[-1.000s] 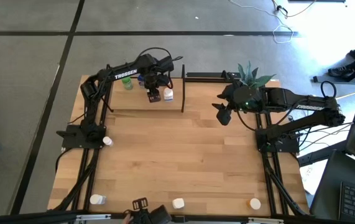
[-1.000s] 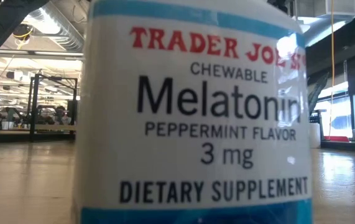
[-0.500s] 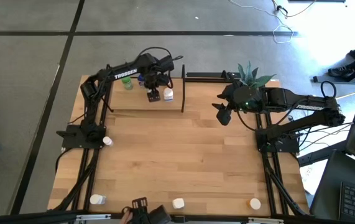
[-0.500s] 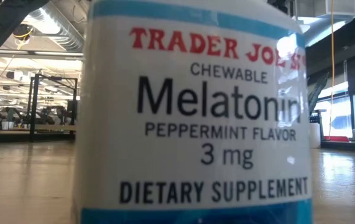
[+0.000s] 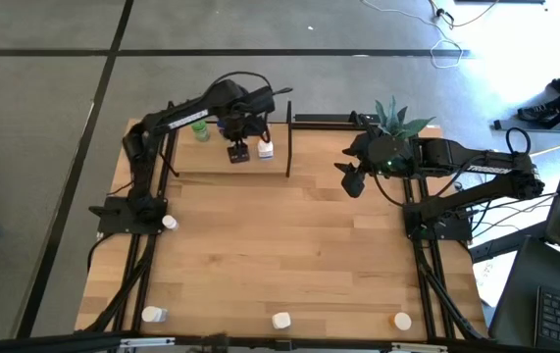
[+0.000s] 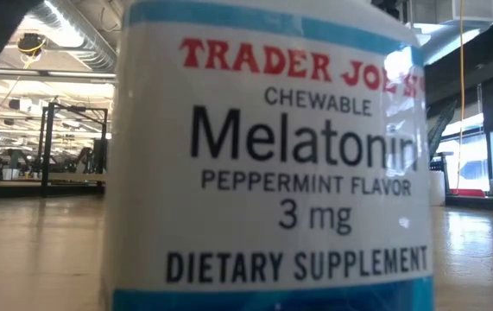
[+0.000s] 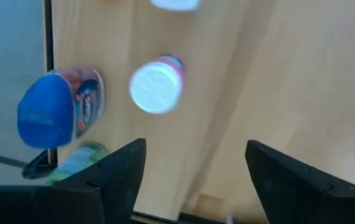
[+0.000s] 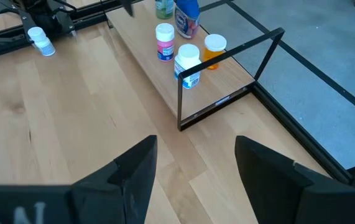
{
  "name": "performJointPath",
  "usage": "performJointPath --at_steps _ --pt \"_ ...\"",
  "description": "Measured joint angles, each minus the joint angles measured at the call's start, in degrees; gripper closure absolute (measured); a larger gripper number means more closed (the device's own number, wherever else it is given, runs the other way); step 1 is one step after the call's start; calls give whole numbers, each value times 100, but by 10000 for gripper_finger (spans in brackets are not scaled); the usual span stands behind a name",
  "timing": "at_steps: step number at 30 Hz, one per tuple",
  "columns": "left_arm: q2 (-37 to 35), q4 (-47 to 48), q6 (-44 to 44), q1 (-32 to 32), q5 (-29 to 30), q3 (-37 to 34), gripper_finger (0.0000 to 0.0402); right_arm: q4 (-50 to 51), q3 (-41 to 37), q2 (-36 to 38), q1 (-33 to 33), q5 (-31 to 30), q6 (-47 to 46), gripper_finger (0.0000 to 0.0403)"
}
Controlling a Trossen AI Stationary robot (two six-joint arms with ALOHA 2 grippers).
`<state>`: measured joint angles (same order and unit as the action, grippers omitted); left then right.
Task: Pick and place medicine bottles onto shelf by color
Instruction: Put the white pill bottle on the shelf
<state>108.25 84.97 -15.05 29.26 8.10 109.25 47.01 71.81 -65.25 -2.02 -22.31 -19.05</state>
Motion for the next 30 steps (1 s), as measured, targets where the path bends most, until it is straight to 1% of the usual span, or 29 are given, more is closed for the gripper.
performJointPath --at_steps 6,11,14,18,22,30 --pt "-1090 14 665 -475 -22 -601 134 0 0 0 0 0 0 185" --pt "-1982 31 1470 -977 -664 -1399 134 2 0 0 0 0 0 185" --pt "-2407 4 2005 -1340 -522 -1925 134 1 0 0 0 0 -1 185" --pt "-2806 13 2776 -1701 -490 -2569 134 0 0 0 0 0 -1 185" --pt "-3118 33 3546 -2007 -751 -3056 134 2 0 0 0 -2 0 185" --pt "-3578 46 4718 -2425 -818 -3723 134 -113 -2 0 0 -18 0 185"
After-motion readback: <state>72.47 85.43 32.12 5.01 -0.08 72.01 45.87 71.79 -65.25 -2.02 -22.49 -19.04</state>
